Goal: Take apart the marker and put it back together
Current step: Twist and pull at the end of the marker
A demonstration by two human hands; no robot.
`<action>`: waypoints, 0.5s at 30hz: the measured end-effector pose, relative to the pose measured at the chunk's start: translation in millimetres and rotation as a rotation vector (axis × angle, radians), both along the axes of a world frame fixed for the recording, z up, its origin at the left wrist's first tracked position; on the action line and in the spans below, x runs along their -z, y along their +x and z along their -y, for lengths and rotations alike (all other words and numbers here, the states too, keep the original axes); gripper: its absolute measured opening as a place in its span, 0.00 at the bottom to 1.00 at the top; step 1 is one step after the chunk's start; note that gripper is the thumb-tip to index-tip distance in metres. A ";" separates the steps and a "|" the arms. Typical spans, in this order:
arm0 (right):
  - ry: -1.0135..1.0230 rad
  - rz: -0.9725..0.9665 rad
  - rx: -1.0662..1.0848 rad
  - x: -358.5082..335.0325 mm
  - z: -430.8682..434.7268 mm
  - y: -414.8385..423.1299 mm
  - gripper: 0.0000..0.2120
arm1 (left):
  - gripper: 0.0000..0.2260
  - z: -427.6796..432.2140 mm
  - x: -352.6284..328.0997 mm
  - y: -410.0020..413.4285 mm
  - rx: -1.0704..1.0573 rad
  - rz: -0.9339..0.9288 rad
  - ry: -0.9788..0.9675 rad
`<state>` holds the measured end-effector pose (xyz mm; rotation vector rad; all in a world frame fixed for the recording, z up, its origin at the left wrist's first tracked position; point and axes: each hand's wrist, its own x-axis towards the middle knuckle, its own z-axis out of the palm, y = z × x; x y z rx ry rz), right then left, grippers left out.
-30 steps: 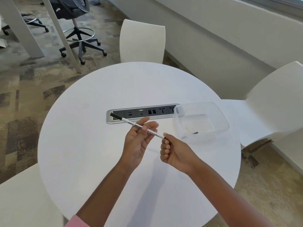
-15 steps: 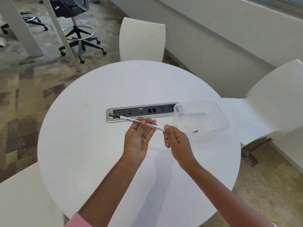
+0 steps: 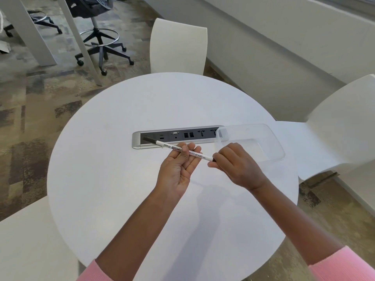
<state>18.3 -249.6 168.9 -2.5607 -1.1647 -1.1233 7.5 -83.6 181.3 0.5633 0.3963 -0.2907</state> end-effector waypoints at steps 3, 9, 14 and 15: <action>0.153 -0.234 0.064 0.4 -4.5 -6.0 0.22 | 0.06 -0.5 1.0 3.3 -0.017 0.015 0.022; 1.383 -1.608 0.125 -6.6 -35.0 -28.4 0.24 | 0.07 -3.3 4.5 7.8 -0.029 0.069 0.055; 1.539 -1.885 0.095 -13.5 -39.5 -26.9 0.23 | 0.07 -5.0 10.4 5.5 -0.015 0.092 0.090; 1.560 -1.918 0.098 -14.5 -39.1 -25.7 0.21 | 0.07 -5.2 11.2 5.1 -0.016 0.097 0.102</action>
